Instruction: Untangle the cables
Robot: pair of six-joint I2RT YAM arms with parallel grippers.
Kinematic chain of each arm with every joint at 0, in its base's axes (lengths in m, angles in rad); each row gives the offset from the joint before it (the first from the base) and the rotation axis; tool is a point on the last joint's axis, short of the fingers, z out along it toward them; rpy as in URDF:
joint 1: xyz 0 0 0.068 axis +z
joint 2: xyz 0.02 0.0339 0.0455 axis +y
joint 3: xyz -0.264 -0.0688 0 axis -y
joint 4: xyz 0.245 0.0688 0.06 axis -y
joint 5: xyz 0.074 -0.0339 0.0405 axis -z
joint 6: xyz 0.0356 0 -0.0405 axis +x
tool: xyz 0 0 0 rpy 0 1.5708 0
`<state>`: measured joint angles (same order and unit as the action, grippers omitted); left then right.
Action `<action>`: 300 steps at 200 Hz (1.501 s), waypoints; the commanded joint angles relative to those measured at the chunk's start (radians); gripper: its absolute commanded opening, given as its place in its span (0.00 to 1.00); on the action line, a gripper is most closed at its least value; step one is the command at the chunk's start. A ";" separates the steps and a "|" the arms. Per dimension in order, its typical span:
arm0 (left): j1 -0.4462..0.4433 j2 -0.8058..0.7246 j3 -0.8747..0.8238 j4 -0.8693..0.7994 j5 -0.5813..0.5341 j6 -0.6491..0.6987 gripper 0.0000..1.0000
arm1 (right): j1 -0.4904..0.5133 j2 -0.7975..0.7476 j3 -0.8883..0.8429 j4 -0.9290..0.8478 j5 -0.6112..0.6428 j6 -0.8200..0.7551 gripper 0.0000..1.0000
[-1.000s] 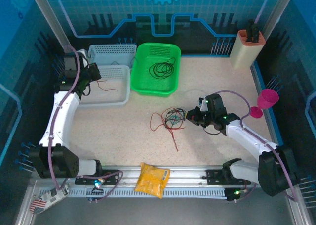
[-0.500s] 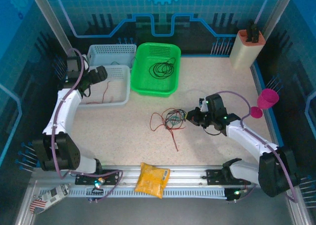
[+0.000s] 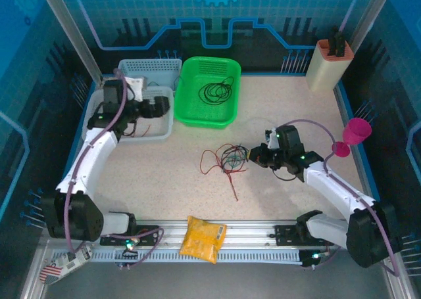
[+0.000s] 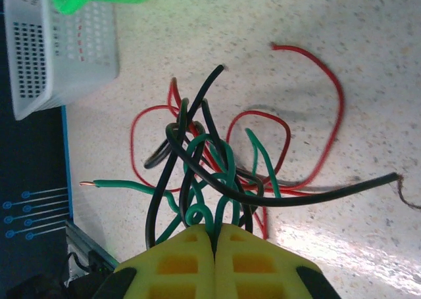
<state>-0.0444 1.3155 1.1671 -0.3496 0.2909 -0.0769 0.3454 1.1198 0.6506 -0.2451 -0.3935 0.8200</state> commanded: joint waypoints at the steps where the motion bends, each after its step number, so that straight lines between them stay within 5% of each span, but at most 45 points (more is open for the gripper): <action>1: -0.059 -0.019 -0.014 0.017 0.183 0.088 0.99 | -0.011 -0.040 0.063 -0.022 -0.047 -0.131 0.00; 36: -0.123 -0.007 0.034 -0.065 0.189 0.053 0.96 | -0.017 -0.081 0.121 -0.084 -0.053 -0.252 0.00; 78: -0.135 -0.061 -0.061 0.005 0.441 0.018 0.92 | -0.026 -0.130 0.142 -0.084 -0.072 -0.322 0.00; 114: -0.168 -0.072 -0.152 0.054 0.504 0.053 0.92 | -0.049 -0.127 0.174 -0.127 -0.099 -0.368 0.00; 188: -0.281 -0.036 -0.215 0.059 0.469 0.197 0.91 | -0.068 -0.110 0.196 -0.129 -0.166 -0.393 0.00; 225: -0.330 0.048 -0.196 -0.009 0.337 0.255 0.79 | -0.069 -0.089 0.186 -0.115 -0.175 -0.388 0.00; 300: -0.391 0.148 -0.174 0.039 0.318 0.253 0.64 | -0.068 -0.073 0.156 -0.060 -0.223 -0.364 0.00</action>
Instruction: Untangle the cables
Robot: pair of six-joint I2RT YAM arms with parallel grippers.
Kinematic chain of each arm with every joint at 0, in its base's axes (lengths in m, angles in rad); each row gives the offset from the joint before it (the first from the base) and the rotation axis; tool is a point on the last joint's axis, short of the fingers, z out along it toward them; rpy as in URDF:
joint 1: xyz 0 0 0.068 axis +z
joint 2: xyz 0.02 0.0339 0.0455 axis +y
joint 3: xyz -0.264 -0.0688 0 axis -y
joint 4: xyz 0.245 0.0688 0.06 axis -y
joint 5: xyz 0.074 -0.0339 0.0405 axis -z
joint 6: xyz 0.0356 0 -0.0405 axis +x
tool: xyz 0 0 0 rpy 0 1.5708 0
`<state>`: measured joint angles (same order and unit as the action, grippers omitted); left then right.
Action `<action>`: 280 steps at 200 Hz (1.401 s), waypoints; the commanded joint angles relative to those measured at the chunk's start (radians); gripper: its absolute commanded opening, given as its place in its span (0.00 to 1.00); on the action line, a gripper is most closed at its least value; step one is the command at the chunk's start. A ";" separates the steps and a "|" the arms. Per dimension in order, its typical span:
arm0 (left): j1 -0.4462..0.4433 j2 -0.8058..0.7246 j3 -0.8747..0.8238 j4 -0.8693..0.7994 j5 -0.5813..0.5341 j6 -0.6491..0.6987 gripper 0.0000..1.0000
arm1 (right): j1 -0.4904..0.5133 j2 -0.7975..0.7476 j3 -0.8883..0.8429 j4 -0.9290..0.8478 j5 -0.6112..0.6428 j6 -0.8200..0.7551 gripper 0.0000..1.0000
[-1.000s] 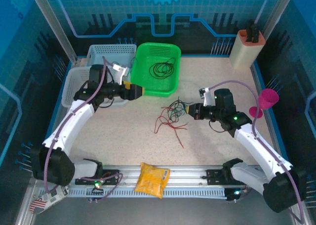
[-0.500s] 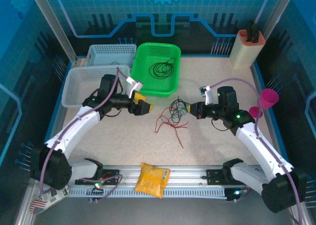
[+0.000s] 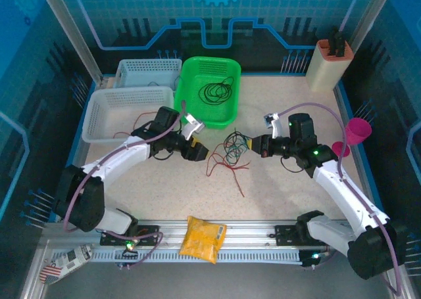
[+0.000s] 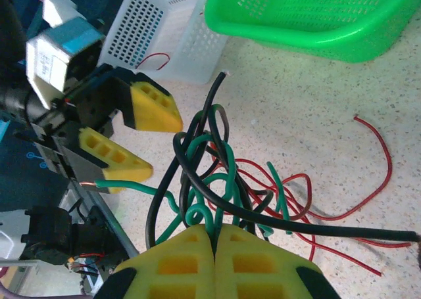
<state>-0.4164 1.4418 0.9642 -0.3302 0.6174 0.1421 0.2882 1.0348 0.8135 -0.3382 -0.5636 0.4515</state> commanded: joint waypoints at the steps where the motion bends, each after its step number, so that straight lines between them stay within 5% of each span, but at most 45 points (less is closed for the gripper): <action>1: -0.020 0.022 0.028 0.021 -0.009 0.032 0.64 | -0.011 0.013 -0.008 0.033 -0.055 0.004 0.00; 35: -0.029 0.014 0.049 0.150 0.045 0.001 0.68 | -0.011 0.027 0.002 0.038 -0.096 -0.021 0.00; 72: -0.057 0.026 0.087 0.174 0.125 0.204 0.69 | -0.011 0.060 0.040 0.011 -0.137 -0.087 0.00; 136: -0.069 0.089 0.093 0.226 0.186 0.195 0.53 | -0.008 0.073 0.041 0.042 -0.194 -0.109 0.00; 196: -0.079 0.092 0.092 0.215 0.212 0.223 0.50 | -0.005 0.092 0.049 0.072 -0.237 -0.104 0.00; 248: -0.084 0.112 0.106 0.207 0.242 0.215 0.14 | -0.001 0.116 0.059 0.087 -0.249 -0.102 0.00; 280: -0.086 0.125 0.124 0.177 0.251 0.230 0.01 | 0.002 0.112 0.059 0.090 -0.245 -0.100 0.00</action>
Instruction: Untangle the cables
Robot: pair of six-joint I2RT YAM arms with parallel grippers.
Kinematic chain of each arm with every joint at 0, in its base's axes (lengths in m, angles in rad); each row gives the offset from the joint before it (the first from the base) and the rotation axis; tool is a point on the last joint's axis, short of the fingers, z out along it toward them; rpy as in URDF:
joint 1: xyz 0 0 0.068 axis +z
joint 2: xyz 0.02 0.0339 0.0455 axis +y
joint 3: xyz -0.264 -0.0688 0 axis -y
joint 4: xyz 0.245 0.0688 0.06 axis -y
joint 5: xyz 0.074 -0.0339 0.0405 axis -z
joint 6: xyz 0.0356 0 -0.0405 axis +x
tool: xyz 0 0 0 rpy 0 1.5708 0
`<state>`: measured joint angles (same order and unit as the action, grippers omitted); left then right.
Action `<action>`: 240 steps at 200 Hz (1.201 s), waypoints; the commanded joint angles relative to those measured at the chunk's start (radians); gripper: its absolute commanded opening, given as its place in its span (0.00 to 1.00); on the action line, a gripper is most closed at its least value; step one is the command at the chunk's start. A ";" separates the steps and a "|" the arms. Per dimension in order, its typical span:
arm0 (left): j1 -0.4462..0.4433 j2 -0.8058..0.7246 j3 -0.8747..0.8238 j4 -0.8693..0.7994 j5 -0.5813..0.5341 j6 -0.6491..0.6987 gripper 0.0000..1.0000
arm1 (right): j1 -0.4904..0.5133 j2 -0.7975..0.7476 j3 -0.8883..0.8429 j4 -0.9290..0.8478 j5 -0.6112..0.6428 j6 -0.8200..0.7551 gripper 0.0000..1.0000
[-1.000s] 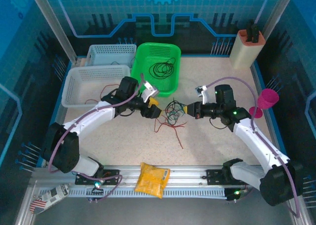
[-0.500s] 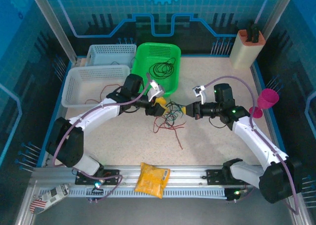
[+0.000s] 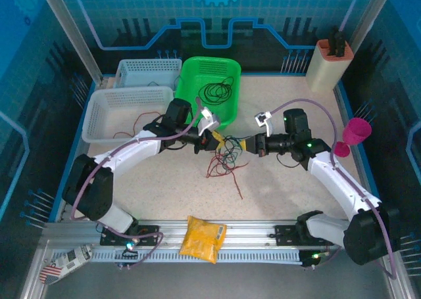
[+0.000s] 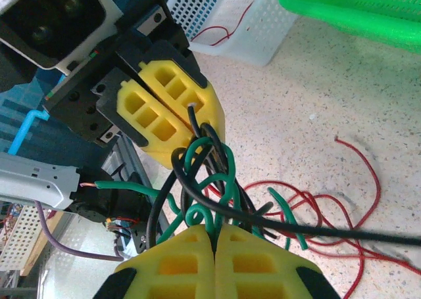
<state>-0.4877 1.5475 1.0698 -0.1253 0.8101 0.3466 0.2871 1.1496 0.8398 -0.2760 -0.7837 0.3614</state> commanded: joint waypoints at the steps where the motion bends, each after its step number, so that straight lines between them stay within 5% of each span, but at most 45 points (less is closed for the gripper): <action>1: -0.014 0.019 0.020 -0.028 0.058 0.027 0.01 | 0.003 -0.002 0.033 0.029 -0.026 -0.011 0.00; 33: -0.016 0.017 0.036 -0.067 0.064 0.054 0.00 | 0.002 -0.008 0.076 -0.025 0.023 -0.046 0.00; 89: -0.016 0.017 0.074 -0.163 0.044 0.106 0.00 | -0.006 -0.046 0.205 -0.266 0.400 -0.237 0.00; 157: -0.016 -0.002 0.068 -0.169 0.051 0.122 0.00 | 0.006 -0.030 0.277 -0.387 0.770 -0.200 0.00; 182: -0.016 -0.007 0.068 -0.172 0.053 0.122 0.00 | 0.031 -0.029 0.274 -0.387 0.767 -0.206 0.00; 223: -0.016 0.000 0.071 -0.141 0.034 0.063 0.00 | 0.028 -0.049 0.247 -0.344 0.546 -0.227 0.00; 240: -0.017 0.006 0.069 -0.113 0.042 0.033 0.00 | 0.018 -0.061 0.231 -0.337 0.482 -0.205 0.19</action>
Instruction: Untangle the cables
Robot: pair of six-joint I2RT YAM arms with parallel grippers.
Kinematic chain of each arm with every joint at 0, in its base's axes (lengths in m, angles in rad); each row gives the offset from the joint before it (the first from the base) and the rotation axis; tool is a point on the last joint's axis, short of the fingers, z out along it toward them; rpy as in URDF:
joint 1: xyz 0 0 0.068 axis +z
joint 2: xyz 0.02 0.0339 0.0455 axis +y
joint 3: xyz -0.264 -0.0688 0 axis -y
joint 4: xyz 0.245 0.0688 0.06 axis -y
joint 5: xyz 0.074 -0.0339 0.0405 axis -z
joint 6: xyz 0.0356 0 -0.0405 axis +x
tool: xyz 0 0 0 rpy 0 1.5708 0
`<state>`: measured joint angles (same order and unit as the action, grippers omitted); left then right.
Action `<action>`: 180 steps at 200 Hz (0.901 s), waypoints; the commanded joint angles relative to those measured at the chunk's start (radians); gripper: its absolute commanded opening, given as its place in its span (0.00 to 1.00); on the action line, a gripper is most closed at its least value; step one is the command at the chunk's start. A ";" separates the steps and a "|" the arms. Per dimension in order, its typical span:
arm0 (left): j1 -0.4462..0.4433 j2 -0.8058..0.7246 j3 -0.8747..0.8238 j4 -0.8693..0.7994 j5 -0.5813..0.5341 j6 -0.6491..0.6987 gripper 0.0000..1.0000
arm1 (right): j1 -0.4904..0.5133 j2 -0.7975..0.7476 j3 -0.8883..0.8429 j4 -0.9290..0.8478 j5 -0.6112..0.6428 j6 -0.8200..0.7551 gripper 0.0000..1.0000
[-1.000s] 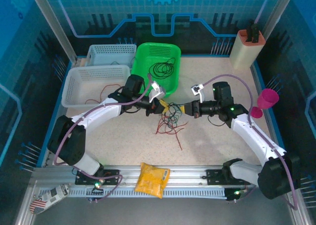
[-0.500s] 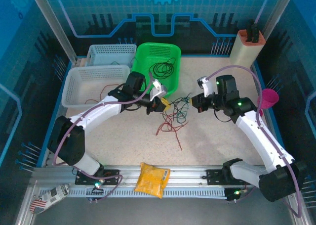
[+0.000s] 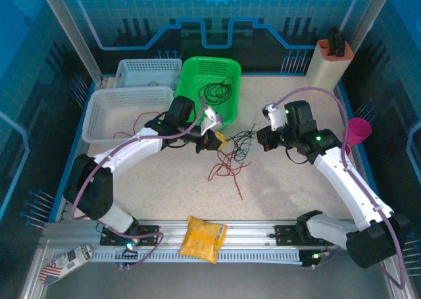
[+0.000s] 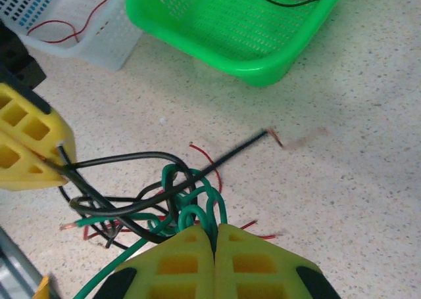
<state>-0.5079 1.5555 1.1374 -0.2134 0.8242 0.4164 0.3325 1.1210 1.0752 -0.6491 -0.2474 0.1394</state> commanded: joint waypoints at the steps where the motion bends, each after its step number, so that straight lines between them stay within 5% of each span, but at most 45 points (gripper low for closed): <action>1: 0.004 -0.001 0.001 -0.022 0.028 -0.039 0.00 | -0.029 -0.034 -0.005 0.037 -0.057 0.019 0.20; 25: 0.005 -0.003 -0.007 0.005 0.031 -0.059 0.00 | -0.076 -0.076 -0.042 0.051 -0.128 0.079 0.45; 70: 0.005 -0.013 -0.011 0.007 0.023 -0.053 0.00 | -0.145 -0.204 -0.137 0.080 -0.236 0.253 0.59; 124: 0.004 -0.009 -0.004 -0.004 0.008 -0.050 0.00 | -0.147 -0.321 -0.283 0.276 -0.379 0.602 0.58; 180: 0.005 -0.010 -0.006 -0.001 -0.003 -0.053 0.00 | -0.139 -0.334 -0.232 -0.029 -0.180 0.556 0.53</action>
<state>-0.5053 1.5555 1.1362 -0.2050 0.8169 0.3653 0.1936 0.7914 0.8097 -0.5423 -0.5091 0.7036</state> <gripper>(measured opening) 0.063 0.521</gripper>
